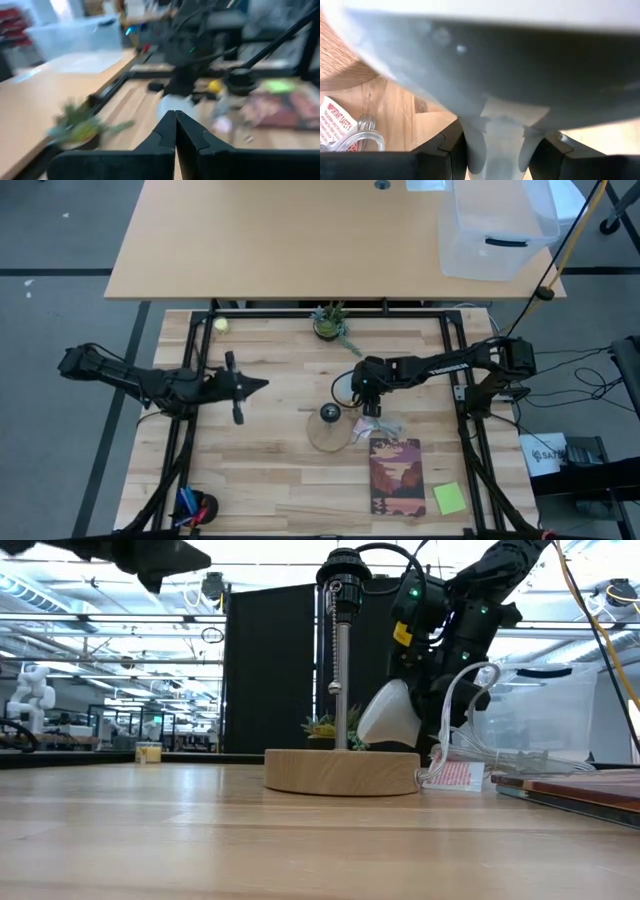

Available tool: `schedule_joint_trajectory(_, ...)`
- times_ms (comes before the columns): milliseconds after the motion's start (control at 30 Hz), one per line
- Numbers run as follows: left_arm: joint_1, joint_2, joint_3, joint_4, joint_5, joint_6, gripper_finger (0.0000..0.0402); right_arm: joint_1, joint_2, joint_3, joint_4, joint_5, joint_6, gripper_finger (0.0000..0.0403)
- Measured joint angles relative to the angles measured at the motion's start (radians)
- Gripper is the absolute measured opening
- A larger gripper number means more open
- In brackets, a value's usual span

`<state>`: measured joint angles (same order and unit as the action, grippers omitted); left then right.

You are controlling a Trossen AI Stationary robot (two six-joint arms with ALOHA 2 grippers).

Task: Screw lightbulb
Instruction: Remove the white lightbulb from the silver lamp

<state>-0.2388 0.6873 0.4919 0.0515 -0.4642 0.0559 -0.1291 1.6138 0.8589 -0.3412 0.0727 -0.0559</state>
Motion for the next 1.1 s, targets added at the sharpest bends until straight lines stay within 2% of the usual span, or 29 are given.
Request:
schedule_joint_trajectory(133, 0.000, -0.057, -0.133, 0.182, 0.062, 0.000, 0.0001, 0.000, 0.000, 0.000, 0.000, 0.000, -0.001, 0.0153)
schedule_joint_trajectory(433, 0.036, -0.194, -0.293, 0.199, 0.061, -0.025, 0.0001, 0.000, 0.000, 0.000, 0.000, 0.001, -0.016, 0.0153)
schedule_joint_trajectory(667, 0.060, -0.292, -0.430, 0.310, 0.064, -0.047, 0.0000, 0.000, 0.000, 0.000, 0.000, 0.001, -0.033, 0.0153)
schedule_joint_trajectory(833, 0.065, -0.333, -0.481, 0.335, 0.065, -0.048, 0.0000, 0.000, 0.000, 0.000, 0.000, 0.001, -0.035, 0.0153)
schedule_joint_trajectory(1100, 0.065, -0.361, -0.483, 0.333, 0.065, -0.022, 0.0000, 0.000, 0.000, 0.000, 0.000, 0.002, -0.035, 0.0153)
